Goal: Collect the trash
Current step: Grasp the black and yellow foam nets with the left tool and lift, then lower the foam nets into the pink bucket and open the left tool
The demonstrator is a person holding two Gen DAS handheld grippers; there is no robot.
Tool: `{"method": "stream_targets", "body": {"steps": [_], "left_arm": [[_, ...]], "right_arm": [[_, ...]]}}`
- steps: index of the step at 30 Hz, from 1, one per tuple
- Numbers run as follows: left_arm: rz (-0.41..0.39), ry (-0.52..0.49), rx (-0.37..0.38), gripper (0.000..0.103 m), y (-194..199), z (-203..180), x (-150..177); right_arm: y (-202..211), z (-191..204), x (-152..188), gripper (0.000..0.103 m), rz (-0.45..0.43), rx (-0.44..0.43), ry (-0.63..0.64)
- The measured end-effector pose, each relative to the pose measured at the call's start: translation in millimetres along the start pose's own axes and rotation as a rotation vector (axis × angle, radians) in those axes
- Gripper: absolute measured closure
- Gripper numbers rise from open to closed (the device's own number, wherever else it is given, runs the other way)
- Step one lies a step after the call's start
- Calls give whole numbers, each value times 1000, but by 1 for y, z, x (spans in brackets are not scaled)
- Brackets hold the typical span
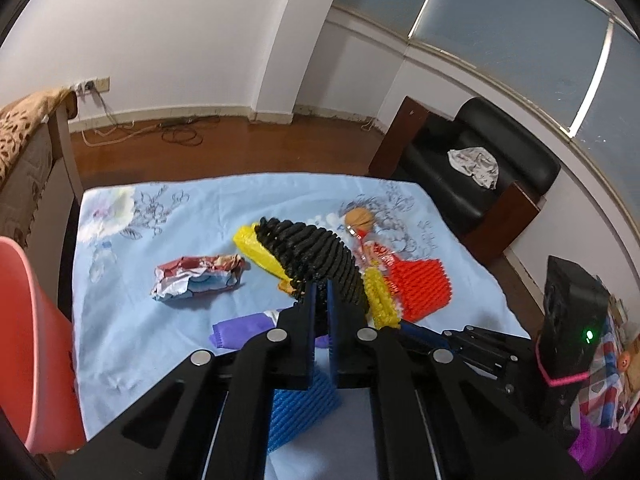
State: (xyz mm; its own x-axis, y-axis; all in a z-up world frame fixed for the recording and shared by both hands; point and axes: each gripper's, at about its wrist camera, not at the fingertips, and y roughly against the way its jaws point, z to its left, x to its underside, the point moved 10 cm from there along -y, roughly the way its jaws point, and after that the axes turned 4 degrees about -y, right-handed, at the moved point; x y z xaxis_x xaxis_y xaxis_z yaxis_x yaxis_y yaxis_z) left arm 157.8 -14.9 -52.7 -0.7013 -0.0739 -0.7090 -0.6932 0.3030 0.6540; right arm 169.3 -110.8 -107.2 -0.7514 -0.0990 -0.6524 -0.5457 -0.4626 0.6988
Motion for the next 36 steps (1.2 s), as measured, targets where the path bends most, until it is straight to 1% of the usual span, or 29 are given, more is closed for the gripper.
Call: {"method": "stream_targets", "body": {"steps": [3,9,13,16,22,26,32,36], "left_arm": [[-26,-5,-1,98,10,-1,-4],[-76,25,-15,98,33,10,-12],[-111,52,-42,98,52,24,-15],[-128,76,-74,98,66,40,-14],[-163,124,-159,98,99,76,-6],[-193,145,-239,98,125,104,0],[-226,202,-344,98,164,145,12],[-243,238,-412,98,186,170,24]], "right_arm": [[10,-5,-5,95,-20,-12,-42],[28,-6,-18,95,-58,-46,-97],[34,9,-25,95,-71,-77,-87],[35,30,-30,95,-70,-114,-65],[29,82,-43,95,-57,-199,1],[23,130,-50,95,-42,-277,57],[13,205,-51,95,-12,-383,150],[6,248,-47,95,19,-435,206]]}}
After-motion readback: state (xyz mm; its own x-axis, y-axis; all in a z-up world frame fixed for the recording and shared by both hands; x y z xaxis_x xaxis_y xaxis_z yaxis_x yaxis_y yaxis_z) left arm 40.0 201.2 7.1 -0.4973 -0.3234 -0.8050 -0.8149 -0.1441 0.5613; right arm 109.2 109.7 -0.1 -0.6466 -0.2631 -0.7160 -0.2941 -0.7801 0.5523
